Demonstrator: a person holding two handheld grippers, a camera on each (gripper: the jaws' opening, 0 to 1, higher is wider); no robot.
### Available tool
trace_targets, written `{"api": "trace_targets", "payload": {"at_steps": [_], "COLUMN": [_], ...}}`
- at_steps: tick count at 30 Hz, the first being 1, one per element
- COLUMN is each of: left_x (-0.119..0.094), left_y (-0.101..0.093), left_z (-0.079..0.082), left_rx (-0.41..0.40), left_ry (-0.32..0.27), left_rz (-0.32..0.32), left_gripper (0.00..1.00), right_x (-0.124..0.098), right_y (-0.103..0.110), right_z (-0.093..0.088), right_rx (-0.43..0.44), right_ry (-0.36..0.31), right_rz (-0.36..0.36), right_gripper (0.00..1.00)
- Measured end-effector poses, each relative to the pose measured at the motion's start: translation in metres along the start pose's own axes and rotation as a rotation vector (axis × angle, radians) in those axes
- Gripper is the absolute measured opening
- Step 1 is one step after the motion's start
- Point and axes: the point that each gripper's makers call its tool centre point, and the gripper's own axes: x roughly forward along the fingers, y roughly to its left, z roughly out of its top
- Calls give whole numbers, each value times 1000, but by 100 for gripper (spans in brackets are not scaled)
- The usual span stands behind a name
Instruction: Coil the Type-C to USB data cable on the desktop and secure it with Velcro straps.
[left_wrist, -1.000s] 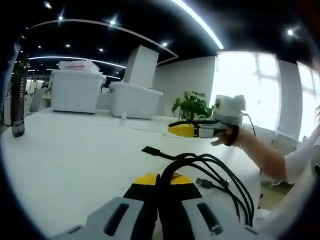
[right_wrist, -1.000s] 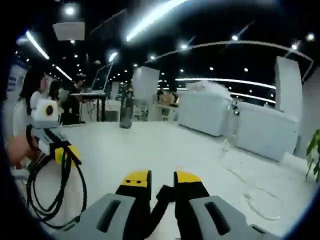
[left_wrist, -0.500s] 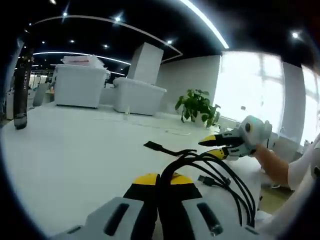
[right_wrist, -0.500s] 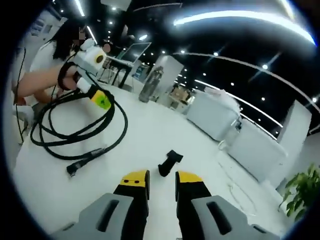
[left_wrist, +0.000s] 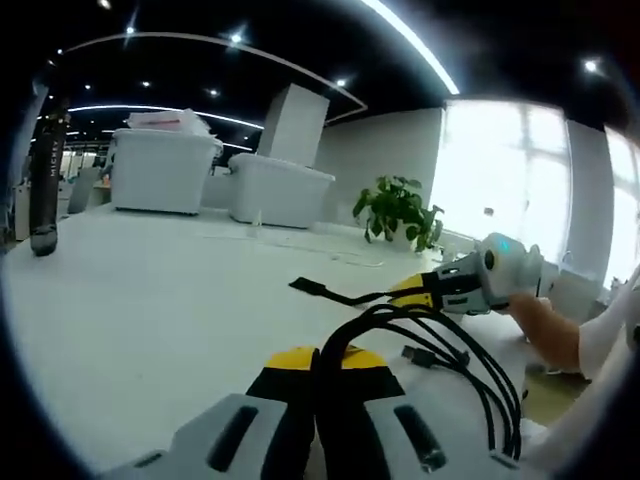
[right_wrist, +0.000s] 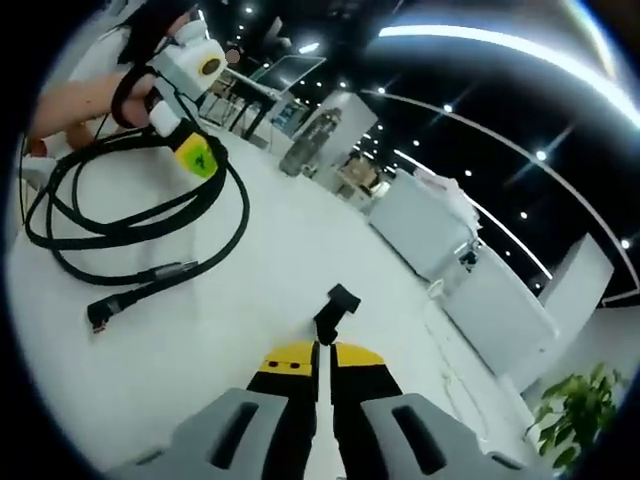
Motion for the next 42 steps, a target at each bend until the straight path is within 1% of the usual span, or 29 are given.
{"api": "trace_targets", "payload": {"at_steps": [3,5,9,12,18,24,26,27,29,30,31,32,33,34,36,37,38,39,40,42], "left_x": [0,0,-1,-1,-1,-2,-2,-2,-3,-2,-2,-1,-1,3,14,20,28,35,40,55], "left_y": [0,-1,-2,-2,-1,0,0,0,-1,-2,-3,-8,-11,-15,-20,-23,-29,-31,-33,-32], "left_z": [-1,0,1,0,1,0,0,0,1,3,4,8,11,14,20,23,28,32,35,38], "left_rx": [6,7,1,2,-2,-1,0,-1,-2,0,2,9,11,12,64,78,91,101,107,156], "left_ry": [2,-1,-5,-4,-8,-2,-1,-2,-10,-16,-20,-37,-46,-48,-44,-42,-40,-43,-42,-22], "left_rz": [1,-4,-11,-12,-12,-10,-10,-11,-15,-22,-27,-50,-63,-81,-83,-92,-110,-121,-124,-117], "left_gripper": [7,7,7,7,8,8,8,8,8,8,8,8,7,7,7,7,7,7,7,7], "right_x": [-1,-2,-1,4,17,28,28,25,20,16,15,7,2,-4,-11,-14,-17,-20,-22,-28], "right_y": [0,0,4,16,28,41,40,38,33,29,28,20,13,3,-9,-14,-17,-15,-15,-14], "right_z": [2,4,12,28,47,55,55,55,56,55,55,54,52,48,38,33,27,24,21,15], "right_rx": [-21,-1,33,88,122,123,125,155,198,235,248,310,350,398,461,489,502,491,494,489], "right_ry": [-5,-5,-24,-71,-110,-121,-127,-138,-160,-172,-176,-204,-218,-231,-237,-232,-226,-222,-219,-211], "right_rz": [-3,-3,3,49,94,132,138,146,139,135,133,117,98,67,22,-4,-21,-22,-31,-45], "right_gripper": [1,1,1,1,1,1,1,1,2,3,4,5,5,5,5,5,5,5,5,5]}}
